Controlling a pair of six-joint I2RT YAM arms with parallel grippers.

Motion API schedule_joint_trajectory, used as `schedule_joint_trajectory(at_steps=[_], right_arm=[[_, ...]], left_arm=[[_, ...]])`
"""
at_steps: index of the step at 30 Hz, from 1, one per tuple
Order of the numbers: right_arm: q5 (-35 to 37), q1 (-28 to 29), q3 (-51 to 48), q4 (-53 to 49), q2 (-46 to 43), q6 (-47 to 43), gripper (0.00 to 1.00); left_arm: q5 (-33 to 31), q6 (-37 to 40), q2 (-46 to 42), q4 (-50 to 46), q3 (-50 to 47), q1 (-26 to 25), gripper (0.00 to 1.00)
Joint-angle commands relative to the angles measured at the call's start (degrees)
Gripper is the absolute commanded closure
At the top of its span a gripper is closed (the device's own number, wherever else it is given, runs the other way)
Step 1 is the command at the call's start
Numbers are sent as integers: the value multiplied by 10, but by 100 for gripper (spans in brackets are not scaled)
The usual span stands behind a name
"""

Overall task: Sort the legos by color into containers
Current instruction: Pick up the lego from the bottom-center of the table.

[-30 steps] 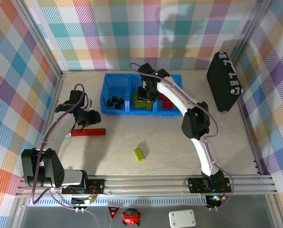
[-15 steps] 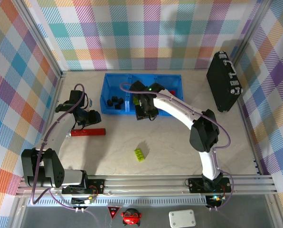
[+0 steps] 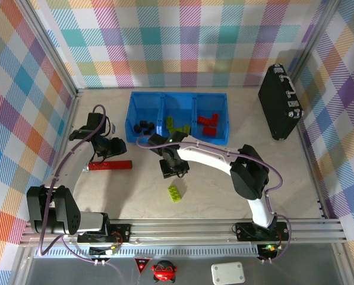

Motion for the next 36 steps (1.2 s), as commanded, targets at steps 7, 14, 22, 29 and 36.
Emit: schedule_joint_trajectory(at_steps=[7,14,22,29,36], right_arm=[[-45,23,-64,30,-12,50,51],[-67,30,-90,35,-10,44,51],[-81,46,-94,40,-8,50,50],[-85,54,-96,49,11,54,51],[-76,57,-98,49,25,53,52]], left_arm=[[7,11,-4,4,-3,9,57],[8,11,-2,4,-3,9,57],[7,11,1,4,-1,9,57],[8,11,4,4,-1,9,57],[8,11,4,4,-1,9,57]])
